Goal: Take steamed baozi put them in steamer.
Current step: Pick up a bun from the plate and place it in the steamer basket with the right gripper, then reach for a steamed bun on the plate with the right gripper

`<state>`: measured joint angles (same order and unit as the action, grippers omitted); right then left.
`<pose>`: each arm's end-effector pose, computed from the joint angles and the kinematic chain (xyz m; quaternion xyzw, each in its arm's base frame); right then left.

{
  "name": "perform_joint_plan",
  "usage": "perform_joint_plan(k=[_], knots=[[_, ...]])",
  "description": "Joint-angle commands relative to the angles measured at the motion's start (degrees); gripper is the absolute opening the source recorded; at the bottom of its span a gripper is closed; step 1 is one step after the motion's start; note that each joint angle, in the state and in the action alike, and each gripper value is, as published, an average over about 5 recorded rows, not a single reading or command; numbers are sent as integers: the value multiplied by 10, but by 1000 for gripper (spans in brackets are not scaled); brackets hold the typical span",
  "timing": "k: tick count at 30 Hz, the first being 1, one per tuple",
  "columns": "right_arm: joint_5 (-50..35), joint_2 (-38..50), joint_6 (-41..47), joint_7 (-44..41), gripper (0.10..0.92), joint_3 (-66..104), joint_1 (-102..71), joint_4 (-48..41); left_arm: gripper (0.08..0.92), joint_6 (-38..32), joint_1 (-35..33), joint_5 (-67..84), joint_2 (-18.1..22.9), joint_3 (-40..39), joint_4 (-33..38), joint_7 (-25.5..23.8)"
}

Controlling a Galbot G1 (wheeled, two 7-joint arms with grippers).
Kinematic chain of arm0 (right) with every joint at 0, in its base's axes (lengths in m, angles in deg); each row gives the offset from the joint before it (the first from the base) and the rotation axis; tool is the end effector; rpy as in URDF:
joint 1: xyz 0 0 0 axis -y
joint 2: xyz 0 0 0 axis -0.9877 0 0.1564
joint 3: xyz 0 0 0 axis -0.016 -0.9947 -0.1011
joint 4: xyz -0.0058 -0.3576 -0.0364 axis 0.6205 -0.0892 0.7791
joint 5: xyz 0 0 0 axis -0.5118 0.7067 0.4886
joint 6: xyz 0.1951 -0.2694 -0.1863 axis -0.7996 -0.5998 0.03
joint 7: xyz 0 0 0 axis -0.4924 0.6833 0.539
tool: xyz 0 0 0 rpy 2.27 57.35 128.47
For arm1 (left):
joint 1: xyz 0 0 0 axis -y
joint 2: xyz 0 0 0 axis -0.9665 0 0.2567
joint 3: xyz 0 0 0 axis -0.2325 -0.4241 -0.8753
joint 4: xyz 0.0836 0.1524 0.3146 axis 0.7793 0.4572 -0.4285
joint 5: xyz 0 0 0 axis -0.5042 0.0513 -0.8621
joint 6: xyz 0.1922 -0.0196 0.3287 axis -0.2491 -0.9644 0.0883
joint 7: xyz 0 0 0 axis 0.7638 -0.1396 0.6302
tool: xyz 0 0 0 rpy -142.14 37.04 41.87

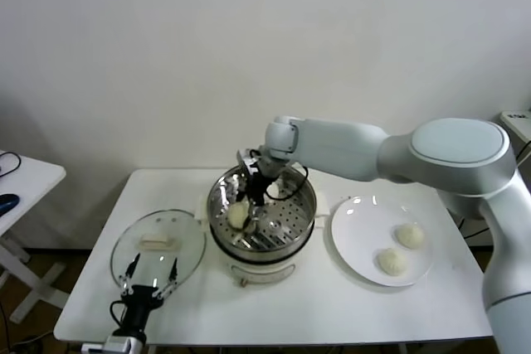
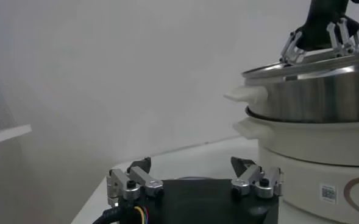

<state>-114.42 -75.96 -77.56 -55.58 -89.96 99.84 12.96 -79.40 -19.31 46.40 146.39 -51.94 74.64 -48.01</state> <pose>0.6137 0.1868 -0.1440 0.6733 -0.4974 0.4598 0.2963 0.1641 0.0860 -0.4035 -0.0025 -0.9921 -0.1077 0.0642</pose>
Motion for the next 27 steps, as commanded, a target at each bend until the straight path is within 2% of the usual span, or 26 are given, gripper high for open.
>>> perform_joint_plan(k=[1, 6, 11, 15, 20, 27], knots=[[6, 0, -7, 0, 818, -1, 4, 1, 823, -2, -1, 0, -2, 1, -2, 0], [7, 20, -13, -4, 823, 3, 34, 21, 823, -2, -1, 0, -4, 1, -3, 0], [7, 88, -19, -17, 823, -5, 106, 101, 823, 2, 1, -1, -7, 1, 0, 0], [14, 176, -22, -29, 823, -10, 162, 186, 823, 4, 3, -2, -8, 1, -1, 0], [69, 307, -44, -53, 823, -25, 216, 275, 823, 3, 2, 0, -8, 4, -1, -1], [188, 485, -87, -76, 823, -49, 217, 320, 823, -4, -5, 1, -5, 1, 2, -2]])
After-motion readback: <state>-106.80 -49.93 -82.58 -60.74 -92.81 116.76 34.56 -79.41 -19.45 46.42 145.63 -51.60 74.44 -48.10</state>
